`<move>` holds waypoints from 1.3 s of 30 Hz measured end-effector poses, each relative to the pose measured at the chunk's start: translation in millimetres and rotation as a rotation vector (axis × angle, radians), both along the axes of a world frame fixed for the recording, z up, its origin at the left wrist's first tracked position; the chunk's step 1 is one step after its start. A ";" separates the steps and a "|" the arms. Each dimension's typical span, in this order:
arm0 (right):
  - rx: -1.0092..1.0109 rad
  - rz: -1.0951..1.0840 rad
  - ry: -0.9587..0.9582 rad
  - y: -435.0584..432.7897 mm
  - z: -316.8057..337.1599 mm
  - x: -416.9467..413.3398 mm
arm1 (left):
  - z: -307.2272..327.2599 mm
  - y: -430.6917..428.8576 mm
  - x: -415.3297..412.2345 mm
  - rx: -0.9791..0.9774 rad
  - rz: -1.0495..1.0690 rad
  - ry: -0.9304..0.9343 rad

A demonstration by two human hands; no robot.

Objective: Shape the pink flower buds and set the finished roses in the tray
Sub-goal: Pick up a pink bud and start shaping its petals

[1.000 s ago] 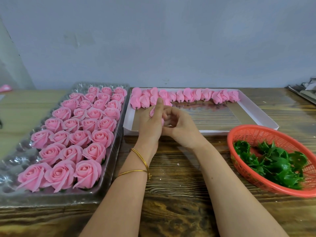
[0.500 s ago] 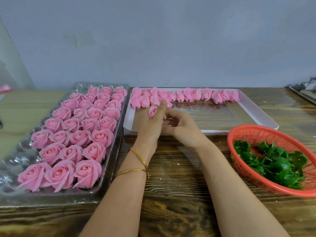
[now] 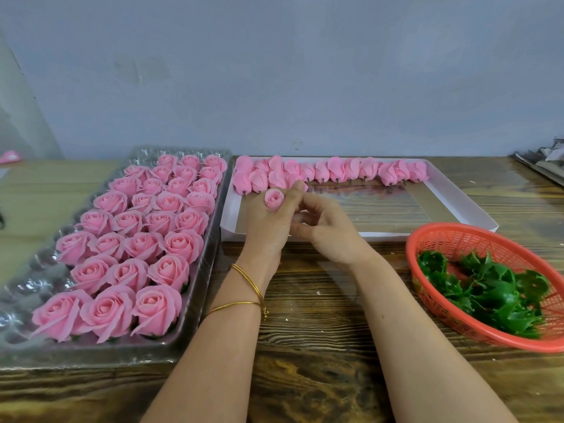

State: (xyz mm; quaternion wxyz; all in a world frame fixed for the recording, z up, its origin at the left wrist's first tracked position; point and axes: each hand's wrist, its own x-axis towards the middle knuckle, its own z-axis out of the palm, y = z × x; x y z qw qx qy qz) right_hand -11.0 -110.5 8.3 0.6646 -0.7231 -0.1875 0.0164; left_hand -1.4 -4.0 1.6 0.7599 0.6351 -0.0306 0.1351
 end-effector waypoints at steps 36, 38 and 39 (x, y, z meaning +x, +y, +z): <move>-0.015 0.021 0.036 -1.6 2.1 -3.1 | -2.5 2.5 -0.6 0.076 -0.067 -0.044; -0.027 0.017 0.049 -1.2 1.2 -2.4 | -2.3 1.7 -0.3 0.082 -0.055 -0.040; -0.031 0.014 0.052 -1.2 1.2 -2.0 | -2.8 1.1 0.4 0.083 -0.052 -0.040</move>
